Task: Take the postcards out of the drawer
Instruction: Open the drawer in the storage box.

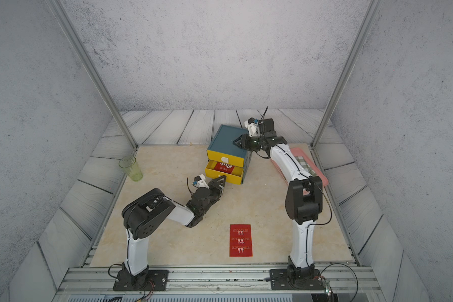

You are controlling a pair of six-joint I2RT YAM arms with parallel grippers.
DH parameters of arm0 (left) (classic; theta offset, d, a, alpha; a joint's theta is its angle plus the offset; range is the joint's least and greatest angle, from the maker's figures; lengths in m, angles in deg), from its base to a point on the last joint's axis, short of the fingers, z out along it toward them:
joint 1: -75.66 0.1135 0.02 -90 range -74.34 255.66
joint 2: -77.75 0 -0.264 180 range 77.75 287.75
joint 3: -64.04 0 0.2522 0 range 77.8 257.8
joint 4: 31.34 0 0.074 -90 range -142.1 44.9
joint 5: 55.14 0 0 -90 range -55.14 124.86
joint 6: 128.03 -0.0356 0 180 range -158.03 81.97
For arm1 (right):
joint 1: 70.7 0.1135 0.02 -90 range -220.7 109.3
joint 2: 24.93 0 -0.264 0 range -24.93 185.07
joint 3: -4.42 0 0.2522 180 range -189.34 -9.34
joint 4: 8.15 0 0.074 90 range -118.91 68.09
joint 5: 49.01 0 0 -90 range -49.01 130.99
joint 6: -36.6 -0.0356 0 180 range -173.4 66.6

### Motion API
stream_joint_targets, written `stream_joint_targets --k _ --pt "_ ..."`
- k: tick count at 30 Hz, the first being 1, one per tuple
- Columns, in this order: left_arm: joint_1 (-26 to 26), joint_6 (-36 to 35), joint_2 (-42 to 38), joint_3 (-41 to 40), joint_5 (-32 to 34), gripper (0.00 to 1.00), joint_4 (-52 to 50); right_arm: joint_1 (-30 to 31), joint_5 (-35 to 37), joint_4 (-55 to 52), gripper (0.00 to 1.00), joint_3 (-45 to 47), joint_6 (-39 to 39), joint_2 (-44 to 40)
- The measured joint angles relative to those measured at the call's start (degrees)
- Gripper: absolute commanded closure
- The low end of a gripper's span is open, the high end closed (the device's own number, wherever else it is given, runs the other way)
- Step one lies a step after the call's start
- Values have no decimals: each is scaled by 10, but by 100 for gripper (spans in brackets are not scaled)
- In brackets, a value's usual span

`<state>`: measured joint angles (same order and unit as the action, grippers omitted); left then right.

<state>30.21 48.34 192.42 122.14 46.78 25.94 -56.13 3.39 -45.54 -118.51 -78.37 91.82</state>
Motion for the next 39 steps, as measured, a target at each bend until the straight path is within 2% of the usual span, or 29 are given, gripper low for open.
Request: stream_joint_targets --k 13,27,39 --pt "-39 -4 -45 -71 41 62 18 0 3 3 64 9 11 -5" --pt "-94 -18 -136 -154 70 60 -7 0 6 5 64 10 14 -6" --pt "-116 -11 -136 -173 83 58 -14 0 8 10 64 16 16 -9"
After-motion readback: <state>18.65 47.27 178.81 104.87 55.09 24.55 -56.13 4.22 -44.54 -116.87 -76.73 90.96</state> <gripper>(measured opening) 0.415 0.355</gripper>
